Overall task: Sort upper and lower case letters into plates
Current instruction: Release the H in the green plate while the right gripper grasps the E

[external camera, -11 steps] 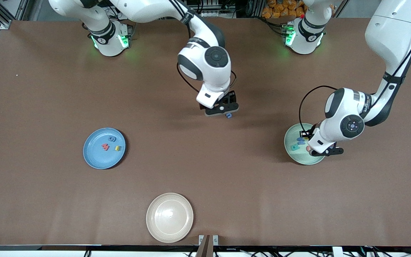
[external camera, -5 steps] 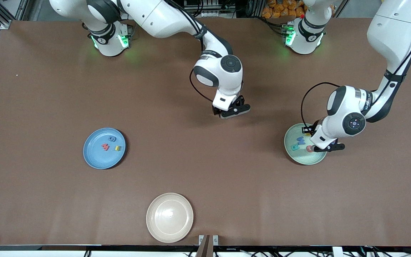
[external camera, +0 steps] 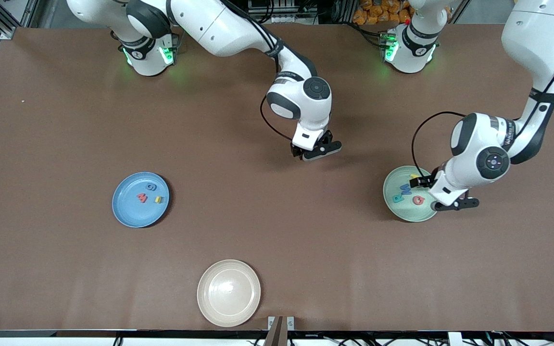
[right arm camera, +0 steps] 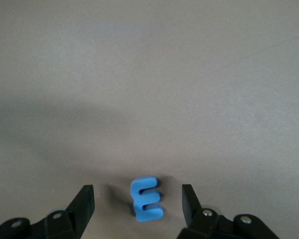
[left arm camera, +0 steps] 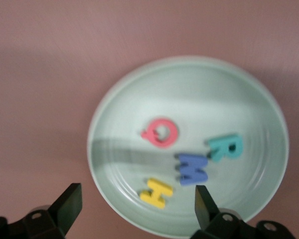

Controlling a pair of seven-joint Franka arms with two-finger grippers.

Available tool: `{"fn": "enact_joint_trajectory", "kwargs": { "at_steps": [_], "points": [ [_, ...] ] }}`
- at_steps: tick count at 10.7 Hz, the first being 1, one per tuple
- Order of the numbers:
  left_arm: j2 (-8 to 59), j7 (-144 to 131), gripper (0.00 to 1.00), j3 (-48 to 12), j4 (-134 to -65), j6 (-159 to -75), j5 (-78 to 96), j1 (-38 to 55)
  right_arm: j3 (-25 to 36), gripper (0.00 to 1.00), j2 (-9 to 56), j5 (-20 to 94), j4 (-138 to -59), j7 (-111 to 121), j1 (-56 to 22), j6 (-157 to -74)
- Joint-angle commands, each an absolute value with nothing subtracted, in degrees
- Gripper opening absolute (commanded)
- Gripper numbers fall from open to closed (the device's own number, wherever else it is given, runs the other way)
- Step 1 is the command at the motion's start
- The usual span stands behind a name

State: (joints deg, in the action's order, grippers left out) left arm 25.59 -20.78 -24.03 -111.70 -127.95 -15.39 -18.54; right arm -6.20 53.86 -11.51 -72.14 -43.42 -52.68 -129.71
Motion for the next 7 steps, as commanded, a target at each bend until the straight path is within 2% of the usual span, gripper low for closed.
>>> {"fn": "enact_joint_trajectory", "kwargs": {
  "at_steps": [1,2,5,7],
  "points": [
    [25.2,-17.2,1.00,-19.5,-106.7,-127.1,-13.6,-15.8,-5.7,0.79,55.3,-12.7,-70.0,-43.2,-53.7,-128.9],
    [25.1,-17.2,1.00,-16.2,-104.4,-126.4,-13.5,-13.0,-5.7,0.76,55.6,-12.9,-70.0,-43.1,-53.9,-128.9],
    [23.0,-17.2,1.00,-9.8,-98.5,-120.9,-8.4,-8.0,-5.7,0.74,56.1,-13.9,-70.0,-43.1,-53.9,-129.0],
    [20.2,-16.6,1.00,-4.2,-96.2,-117.0,-4.9,-4.2,-5.7,0.64,56.4,-13.9,-70.0,-43.3,-53.9,-129.1]
  ]
}}
